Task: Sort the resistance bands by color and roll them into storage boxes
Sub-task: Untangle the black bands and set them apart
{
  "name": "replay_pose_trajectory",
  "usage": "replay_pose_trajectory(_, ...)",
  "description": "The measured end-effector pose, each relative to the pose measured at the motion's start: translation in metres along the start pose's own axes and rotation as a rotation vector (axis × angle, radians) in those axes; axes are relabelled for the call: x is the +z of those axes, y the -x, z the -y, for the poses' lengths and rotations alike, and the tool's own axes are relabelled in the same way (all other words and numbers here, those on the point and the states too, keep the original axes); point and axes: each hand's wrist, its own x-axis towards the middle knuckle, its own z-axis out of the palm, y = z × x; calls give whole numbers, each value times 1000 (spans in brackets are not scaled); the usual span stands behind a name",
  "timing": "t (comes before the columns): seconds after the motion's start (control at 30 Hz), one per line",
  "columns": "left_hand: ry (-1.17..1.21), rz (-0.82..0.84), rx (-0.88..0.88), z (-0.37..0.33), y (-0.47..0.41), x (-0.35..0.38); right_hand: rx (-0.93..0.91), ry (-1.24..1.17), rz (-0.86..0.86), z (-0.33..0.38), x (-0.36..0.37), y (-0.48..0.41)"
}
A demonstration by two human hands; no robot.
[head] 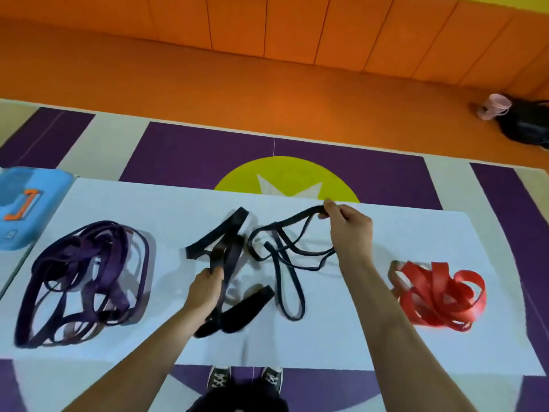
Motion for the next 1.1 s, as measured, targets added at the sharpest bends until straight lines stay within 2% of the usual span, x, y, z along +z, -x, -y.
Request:
replay_pose_trajectory(0.13, -319, 14, 26, 32, -14, 8, 107, 223, 117, -68, 16, -10)
replay_pose_trajectory(0.27, -608, 28, -70, 47, -16, 10, 193, 480, 339, -128, 30, -13)
replay_pose_trajectory(0.37, -703, -145, -36, 56, -12, 14, 119, 519, 412, -156, 47, -7)
replay_pose_trajectory(0.43, -788, -272, 23, 62, -12, 19, -3, 563, 391, -167, 62, -5)
replay_pose_trajectory(0.5, -840, -326, 78, 65, -17, 21, -122, 658, 329, -176, 76, -3)
replay_pose_trajectory(0.63, -803, -304, 54, 58, -28, 20, -208, 896, 112, -192, 94, -6)
replay_pose_trajectory(0.73, -693, -272, 3, 51, -33, 11, -109, 931, 149, -207, 100, -13)
replay_pose_trajectory(0.8, -442, -264, -88, 53, -38, -1, -20, 938, 220, -213, 104, -16)
replay_pose_trajectory(0.87, -149, -369, -152, 57, -42, -13, 4, 921, 224, -212, 109, -14)
replay_pose_trajectory(0.93, -21, -449, -131, 59, -47, -19, 16, 901, 247, -207, 116, -9)
replay_pose_trajectory(1.0, -14, -333, -82, 55, -51, -16, 22, 933, 302, -203, 122, -3)
replay_pose_trajectory(1.1, -394, -54, -34, 54, -48, 7, 14, 999, 337, -203, 126, 1)
